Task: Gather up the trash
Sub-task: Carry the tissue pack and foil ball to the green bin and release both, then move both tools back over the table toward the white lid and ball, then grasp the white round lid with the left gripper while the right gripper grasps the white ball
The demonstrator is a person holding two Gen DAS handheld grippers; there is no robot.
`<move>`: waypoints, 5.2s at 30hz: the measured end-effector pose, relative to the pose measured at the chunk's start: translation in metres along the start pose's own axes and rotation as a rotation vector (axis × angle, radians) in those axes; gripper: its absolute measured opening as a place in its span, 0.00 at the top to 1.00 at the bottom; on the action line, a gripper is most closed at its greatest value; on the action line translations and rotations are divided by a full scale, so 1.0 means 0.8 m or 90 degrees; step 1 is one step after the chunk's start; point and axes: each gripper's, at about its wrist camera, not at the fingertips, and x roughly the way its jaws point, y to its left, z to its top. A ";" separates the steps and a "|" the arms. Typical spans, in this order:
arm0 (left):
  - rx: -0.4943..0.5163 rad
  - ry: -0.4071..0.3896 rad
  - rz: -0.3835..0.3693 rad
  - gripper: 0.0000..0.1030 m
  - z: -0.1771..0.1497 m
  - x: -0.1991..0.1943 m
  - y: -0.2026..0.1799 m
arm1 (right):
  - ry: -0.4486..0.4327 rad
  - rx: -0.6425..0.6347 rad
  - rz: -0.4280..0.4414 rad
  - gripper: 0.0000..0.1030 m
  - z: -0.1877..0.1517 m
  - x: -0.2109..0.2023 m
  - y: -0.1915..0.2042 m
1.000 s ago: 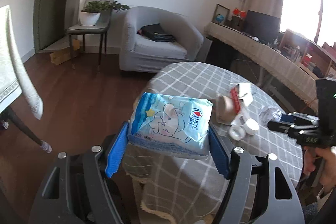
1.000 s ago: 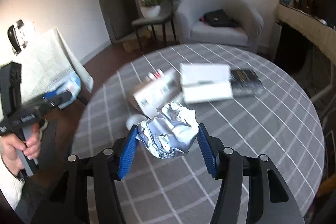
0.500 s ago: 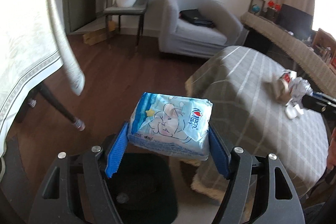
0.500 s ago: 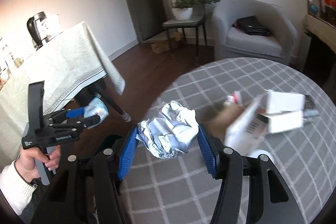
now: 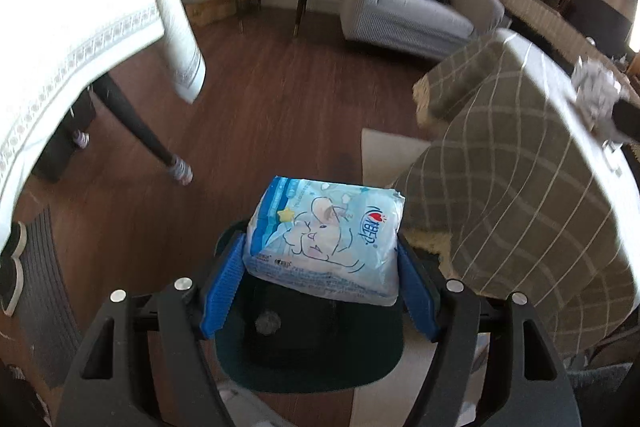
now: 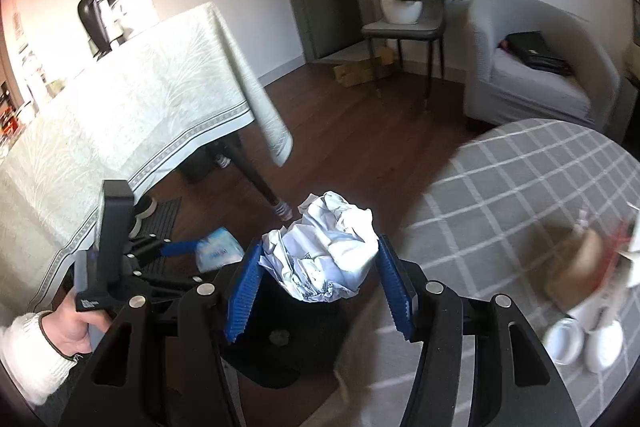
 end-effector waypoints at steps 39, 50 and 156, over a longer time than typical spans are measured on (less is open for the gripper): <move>-0.007 0.007 0.001 0.37 -0.024 -0.027 0.068 | 0.201 -0.039 0.045 0.44 -0.036 0.170 0.095; -0.032 -0.116 -0.030 0.59 0.007 -0.093 0.065 | 0.287 -0.073 0.050 0.43 -0.079 0.208 0.109; 0.208 -0.125 -0.142 0.68 0.051 -0.011 -0.367 | 0.024 0.086 -0.175 0.57 -0.115 -0.137 -0.208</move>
